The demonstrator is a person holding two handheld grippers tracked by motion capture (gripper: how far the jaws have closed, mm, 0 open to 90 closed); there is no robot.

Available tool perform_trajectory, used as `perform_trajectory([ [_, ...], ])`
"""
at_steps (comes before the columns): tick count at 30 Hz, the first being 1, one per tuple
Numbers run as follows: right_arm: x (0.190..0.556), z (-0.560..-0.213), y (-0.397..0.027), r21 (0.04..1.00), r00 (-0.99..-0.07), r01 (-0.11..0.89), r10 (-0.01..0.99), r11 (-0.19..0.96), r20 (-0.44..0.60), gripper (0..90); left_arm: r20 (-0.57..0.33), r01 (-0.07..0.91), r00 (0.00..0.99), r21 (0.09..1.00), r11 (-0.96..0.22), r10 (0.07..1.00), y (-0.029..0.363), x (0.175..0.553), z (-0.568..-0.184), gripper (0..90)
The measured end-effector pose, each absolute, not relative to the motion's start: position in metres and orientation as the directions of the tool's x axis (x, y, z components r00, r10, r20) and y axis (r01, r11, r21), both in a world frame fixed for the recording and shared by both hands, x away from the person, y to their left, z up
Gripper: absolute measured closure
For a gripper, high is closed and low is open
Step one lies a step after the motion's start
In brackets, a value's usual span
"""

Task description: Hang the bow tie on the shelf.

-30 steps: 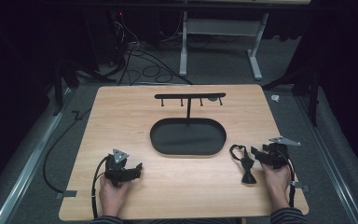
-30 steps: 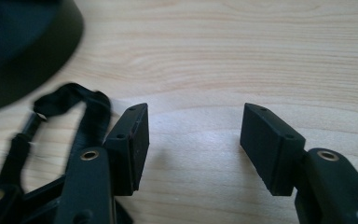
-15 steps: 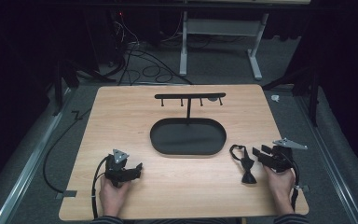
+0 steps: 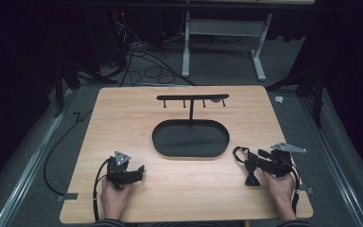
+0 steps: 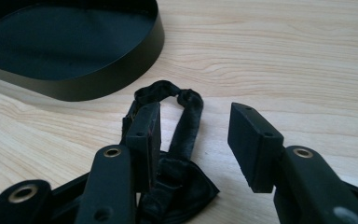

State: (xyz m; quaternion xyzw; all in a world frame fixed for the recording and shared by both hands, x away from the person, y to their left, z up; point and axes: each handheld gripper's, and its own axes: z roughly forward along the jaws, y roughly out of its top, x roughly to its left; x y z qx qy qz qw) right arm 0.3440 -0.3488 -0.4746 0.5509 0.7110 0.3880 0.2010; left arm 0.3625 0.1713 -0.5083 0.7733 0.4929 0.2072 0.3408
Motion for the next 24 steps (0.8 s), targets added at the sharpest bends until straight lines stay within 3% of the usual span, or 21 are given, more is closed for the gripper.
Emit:
perform_trajectory([
  [15,0.355,-0.488,-0.339,0.747,-0.309,0.657,0.94,0.099,0.147,62.2,-0.016,0.621,0.429,0.731,-0.282,0.903,0.171,0.363,-0.508,17.5],
  [24,0.361,-0.495,-0.336,0.734,-0.324,0.669,0.935,0.12,0.142,73.4,-0.016,0.621,0.429,0.731,-0.282,0.903,0.171,0.363,-0.508,17.5],
])
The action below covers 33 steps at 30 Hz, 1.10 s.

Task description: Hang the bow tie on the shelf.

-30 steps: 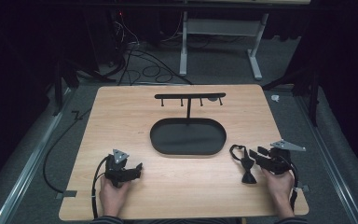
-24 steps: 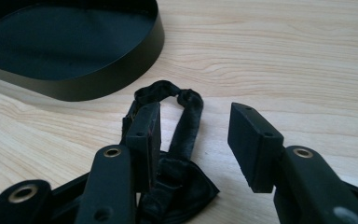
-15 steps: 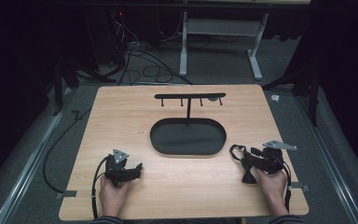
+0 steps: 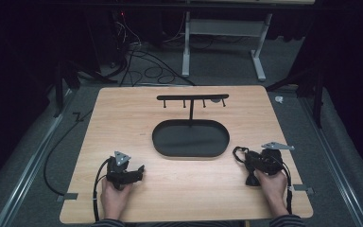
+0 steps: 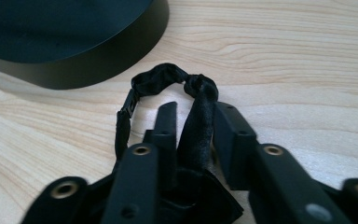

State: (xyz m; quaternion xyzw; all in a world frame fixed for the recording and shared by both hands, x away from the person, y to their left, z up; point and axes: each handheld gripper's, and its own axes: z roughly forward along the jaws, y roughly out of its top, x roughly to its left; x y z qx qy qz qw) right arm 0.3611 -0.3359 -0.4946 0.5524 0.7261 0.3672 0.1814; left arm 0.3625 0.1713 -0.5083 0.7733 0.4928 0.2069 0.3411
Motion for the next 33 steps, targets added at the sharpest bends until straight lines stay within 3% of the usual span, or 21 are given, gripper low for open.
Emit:
perform_trajectory([
  [10,0.359,-0.492,-0.335,0.741,-0.335,0.66,0.931,0.123,0.144,84.2,-0.016,0.621,0.429,0.731,-0.282,0.903,0.171,0.363,-0.508,17.5],
  [33,0.344,-0.463,-0.33,0.804,-0.388,0.574,0.916,0.156,0.1,86.6,-0.016,0.621,0.429,0.731,-0.282,0.903,0.171,0.363,-0.508,17.5],
])
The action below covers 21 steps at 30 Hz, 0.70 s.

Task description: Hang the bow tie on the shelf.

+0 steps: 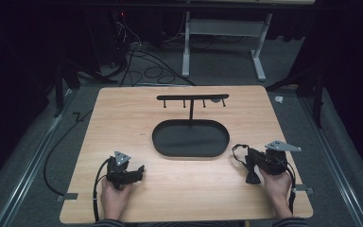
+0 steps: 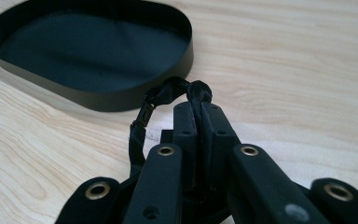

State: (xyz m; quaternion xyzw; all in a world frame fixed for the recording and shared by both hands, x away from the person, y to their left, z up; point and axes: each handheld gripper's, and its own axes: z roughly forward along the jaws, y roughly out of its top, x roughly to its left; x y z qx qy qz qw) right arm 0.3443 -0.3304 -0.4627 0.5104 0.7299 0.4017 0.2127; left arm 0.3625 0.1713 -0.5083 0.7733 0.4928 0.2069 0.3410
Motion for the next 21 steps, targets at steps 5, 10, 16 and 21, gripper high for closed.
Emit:
perform_trajectory([
  [5,0.343,-0.455,-0.327,0.817,-0.401,0.553,0.911,0.163,0.09,86.6,-0.016,0.622,0.428,0.73,-0.282,0.903,0.171,0.363,-0.508,17.5],
  [10,0.342,-0.446,-0.322,0.83,-0.415,0.533,0.906,0.167,0.084,86.6,-0.016,0.621,0.428,0.731,-0.281,0.903,0.171,0.363,-0.508,17.5],
  [16,0.341,-0.433,-0.318,0.846,-0.435,0.502,0.898,0.18,0.067,86.6,-0.016,0.621,0.428,0.731,-0.281,0.904,0.171,0.363,-0.508,17.5],
  [21,0.341,-0.424,-0.314,0.857,-0.453,0.484,0.889,0.179,0.07,86.5,-0.016,0.621,0.429,0.731,-0.282,0.903,0.171,0.363,-0.508,17.5],
])
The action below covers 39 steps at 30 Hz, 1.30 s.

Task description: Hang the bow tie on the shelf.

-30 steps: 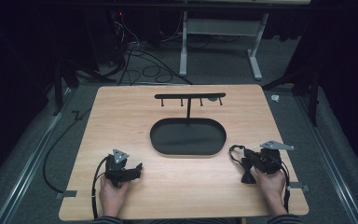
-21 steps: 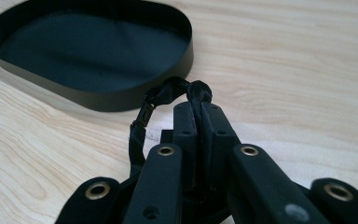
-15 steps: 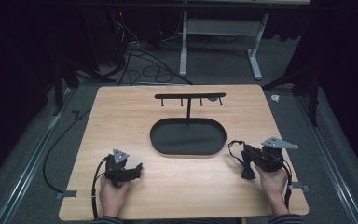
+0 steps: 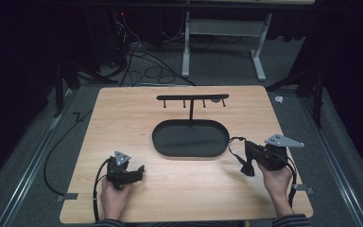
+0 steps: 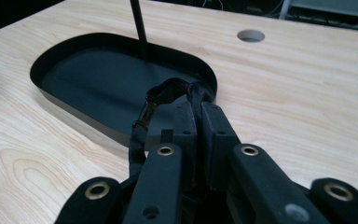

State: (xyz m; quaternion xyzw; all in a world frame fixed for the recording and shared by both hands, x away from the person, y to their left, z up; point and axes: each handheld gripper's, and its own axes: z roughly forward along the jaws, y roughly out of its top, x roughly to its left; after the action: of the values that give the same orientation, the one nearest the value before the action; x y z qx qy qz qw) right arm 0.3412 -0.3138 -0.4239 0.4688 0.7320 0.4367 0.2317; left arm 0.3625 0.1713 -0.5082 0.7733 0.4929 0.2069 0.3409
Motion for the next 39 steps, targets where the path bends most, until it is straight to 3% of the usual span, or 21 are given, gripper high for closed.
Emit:
perform_trajectory([
  [39,0.37,-0.384,-0.276,0.898,-0.54,0.394,0.84,0.197,0.053,86.6,-0.017,0.62,0.43,0.732,-0.282,0.903,0.171,0.362,-0.508,17.5],
])
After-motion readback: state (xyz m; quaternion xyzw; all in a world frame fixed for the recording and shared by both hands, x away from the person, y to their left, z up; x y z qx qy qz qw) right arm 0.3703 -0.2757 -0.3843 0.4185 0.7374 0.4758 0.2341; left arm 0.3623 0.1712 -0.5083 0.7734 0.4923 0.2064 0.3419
